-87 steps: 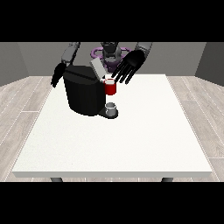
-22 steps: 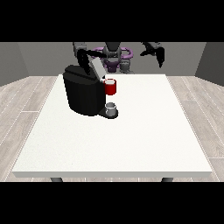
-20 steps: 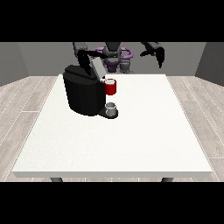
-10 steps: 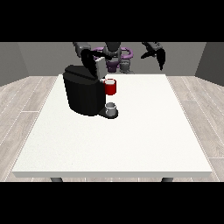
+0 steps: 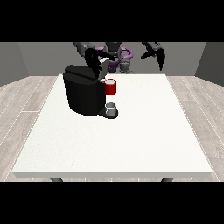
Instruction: Insert the coffee pod into the coffee machine and close the lid
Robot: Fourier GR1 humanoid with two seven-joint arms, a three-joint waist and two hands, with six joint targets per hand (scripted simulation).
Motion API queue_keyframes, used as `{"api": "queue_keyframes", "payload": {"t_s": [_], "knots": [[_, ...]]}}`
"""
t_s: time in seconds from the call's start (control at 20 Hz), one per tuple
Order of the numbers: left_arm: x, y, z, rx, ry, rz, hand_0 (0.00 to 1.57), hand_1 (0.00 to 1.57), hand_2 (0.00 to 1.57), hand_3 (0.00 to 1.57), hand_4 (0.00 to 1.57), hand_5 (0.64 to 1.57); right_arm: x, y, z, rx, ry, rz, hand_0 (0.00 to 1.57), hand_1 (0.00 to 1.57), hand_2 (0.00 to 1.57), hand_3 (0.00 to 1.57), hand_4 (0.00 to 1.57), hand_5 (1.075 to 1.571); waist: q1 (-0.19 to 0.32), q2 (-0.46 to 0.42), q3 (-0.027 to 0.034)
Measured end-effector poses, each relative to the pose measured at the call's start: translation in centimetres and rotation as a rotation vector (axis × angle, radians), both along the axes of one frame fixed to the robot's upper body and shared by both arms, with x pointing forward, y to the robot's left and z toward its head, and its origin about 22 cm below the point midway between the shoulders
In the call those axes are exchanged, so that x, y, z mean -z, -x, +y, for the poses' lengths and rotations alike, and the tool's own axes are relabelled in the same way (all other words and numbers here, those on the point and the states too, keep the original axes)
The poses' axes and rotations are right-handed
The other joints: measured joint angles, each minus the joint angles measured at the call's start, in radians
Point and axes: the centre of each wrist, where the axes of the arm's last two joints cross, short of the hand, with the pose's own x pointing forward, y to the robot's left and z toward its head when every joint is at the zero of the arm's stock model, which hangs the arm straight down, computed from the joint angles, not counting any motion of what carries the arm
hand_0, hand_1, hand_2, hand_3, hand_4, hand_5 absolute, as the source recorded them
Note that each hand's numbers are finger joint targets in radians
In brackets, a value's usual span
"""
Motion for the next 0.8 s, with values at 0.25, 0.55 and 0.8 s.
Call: {"api": "queue_keyframes", "payload": {"t_s": [0.25, 0.55, 0.8], "knots": [[-0.4, -0.5, -0.8, 0.035, 0.005, -0.026, 0.00, 0.00, 0.00, 0.00, 0.39, 1.571, -2.5, -0.3, -0.3, 0.049, 0.087, -0.027, 0.00, 0.00, 0.00, 0.00, 0.26, 1.571, 0.036, 0.033, 0.0059], [-1.5, -1.4, -1.6, 0.078, 0.004, -0.068, 0.00, 0.00, 0.00, 0.00, 0.38, 1.571, -5.3, -0.2, -1.4, 0.111, 0.135, -0.013, 0.00, 0.00, 0.00, 0.00, 0.10, 1.571, 0.083, 0.068, 0.0134], [-2.6, -2.1, -2.5, 0.126, 0.004, -0.103, 0.00, 0.00, 0.00, 0.00, 0.43, 1.571, -7.5, 0.4, -2.7, 0.184, 0.160, 0.000, 0.00, 0.00, 0.00, 0.00, 0.00, 1.571, 0.131, 0.096, 0.0195]]}}
